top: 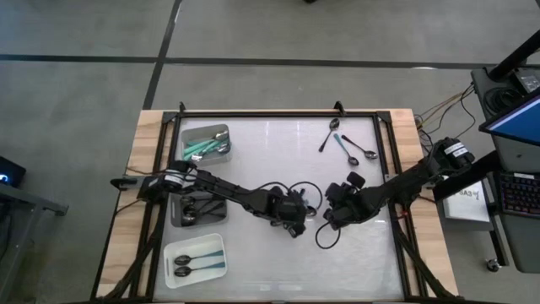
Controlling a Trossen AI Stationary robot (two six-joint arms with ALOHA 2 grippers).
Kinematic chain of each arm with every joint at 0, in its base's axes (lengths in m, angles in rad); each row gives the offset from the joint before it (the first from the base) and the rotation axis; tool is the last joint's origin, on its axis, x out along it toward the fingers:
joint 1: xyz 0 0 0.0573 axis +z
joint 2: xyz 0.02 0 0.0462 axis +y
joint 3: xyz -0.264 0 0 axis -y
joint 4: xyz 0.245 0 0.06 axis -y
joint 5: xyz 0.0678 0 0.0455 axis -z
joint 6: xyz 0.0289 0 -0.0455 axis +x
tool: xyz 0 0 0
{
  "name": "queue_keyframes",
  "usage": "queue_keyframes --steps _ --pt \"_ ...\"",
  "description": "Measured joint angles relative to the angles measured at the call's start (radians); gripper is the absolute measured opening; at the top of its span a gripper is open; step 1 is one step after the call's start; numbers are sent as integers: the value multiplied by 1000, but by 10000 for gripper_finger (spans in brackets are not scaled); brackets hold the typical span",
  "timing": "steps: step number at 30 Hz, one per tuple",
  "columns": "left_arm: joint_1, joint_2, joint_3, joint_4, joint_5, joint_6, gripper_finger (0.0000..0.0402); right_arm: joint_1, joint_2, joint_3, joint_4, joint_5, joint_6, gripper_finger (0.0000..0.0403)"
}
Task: Sort silverware by color (type)
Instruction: Put the black spoon into the black bin
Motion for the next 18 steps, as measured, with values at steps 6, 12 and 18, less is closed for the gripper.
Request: queue_keyframes --steps 6,12,18 --pt "-1 0 27 -8 62 87 77 0 0 0 3 -1 2 123" --pt "-7 0 26 -97 66 33 77 0 0 0 10 -1 2 123" --pt "-28 0 26 -114 106 -2 77 0 0 0 14 -1 -1 123"
